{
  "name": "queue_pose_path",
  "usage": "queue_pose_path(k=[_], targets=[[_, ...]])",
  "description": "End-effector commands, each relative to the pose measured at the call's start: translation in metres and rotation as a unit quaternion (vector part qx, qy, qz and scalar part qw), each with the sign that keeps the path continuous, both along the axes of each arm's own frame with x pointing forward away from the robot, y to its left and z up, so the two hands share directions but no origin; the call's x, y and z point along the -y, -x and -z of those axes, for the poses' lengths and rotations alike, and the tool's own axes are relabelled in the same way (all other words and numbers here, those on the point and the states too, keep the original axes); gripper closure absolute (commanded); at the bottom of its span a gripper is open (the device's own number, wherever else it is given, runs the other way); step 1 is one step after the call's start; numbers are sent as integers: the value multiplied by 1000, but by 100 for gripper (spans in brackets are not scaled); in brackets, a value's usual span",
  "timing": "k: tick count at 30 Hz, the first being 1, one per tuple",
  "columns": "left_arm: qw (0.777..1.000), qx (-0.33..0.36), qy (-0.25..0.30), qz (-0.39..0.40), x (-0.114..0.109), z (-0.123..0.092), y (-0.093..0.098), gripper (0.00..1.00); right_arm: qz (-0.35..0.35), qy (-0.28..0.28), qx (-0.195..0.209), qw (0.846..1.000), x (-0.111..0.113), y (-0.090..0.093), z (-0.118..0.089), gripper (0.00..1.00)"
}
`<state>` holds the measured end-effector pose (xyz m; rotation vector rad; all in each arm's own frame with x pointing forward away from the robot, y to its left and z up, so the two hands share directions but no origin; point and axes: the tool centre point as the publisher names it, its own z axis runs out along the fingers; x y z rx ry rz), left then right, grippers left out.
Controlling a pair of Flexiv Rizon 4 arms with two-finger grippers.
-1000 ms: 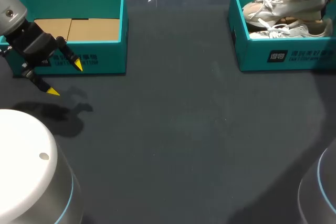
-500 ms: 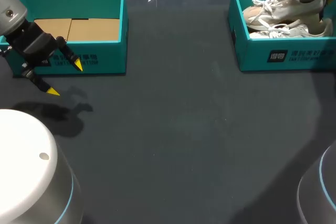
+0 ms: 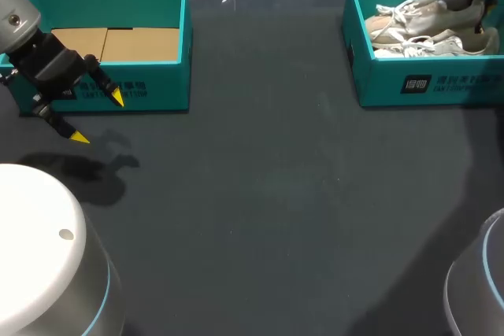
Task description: Take the shoe out of the shoebox, open the shoe tongue, remove and reinsert the insole, then place the shoe into the shoebox
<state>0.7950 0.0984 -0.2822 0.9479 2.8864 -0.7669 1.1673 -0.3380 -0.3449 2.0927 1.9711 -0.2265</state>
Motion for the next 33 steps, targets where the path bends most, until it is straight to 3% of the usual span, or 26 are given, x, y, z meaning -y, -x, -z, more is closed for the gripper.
queue_pose_path(k=[1,15,19,33], targets=[[1000,1,-1,0,-1,-1,1,0,2,-6,-12,1000,0,-8,5,100],[1000,1,-1,0,-1,-1,1,0,-3,-23,-33,999,-3,-3,20,100],[1000,1,-1,0,-1,-1,1,0,-2,-25,-38,999,-3,-2,23,84],[1000,1,-1,0,-1,-1,1,0,2,-30,-38,999,1,2,21,72]])
